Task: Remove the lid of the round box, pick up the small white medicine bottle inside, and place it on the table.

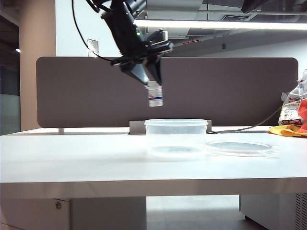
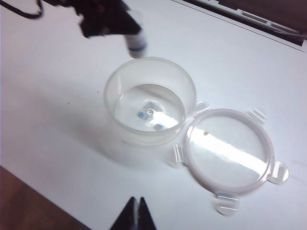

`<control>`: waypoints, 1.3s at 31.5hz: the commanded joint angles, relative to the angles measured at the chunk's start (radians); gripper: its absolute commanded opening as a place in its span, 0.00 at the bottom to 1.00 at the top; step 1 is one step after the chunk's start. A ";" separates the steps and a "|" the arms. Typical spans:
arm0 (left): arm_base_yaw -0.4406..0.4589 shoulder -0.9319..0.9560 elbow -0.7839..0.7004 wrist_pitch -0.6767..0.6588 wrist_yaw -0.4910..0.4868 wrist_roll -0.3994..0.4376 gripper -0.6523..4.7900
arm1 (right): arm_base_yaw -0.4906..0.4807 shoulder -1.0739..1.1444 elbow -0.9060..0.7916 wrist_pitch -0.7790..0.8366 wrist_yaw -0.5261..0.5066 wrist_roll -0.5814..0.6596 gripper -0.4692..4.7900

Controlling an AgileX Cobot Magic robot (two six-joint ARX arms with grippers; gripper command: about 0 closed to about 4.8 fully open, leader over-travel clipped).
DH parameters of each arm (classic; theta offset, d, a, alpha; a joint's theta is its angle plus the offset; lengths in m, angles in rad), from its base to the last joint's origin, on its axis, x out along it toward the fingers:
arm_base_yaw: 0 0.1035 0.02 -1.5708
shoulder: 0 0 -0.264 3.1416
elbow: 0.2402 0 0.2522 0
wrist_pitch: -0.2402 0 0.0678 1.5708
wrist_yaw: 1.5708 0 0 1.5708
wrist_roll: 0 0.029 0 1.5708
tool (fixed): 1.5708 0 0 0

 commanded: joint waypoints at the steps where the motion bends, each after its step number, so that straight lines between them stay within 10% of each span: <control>1: 0.033 -0.008 0.014 -0.090 -0.010 0.005 0.44 | 0.001 -0.005 0.003 0.017 -0.002 0.001 0.08; 41: 0.091 0.163 0.012 -0.172 0.028 0.004 0.44 | 0.001 -0.004 0.003 0.019 -0.005 0.001 0.08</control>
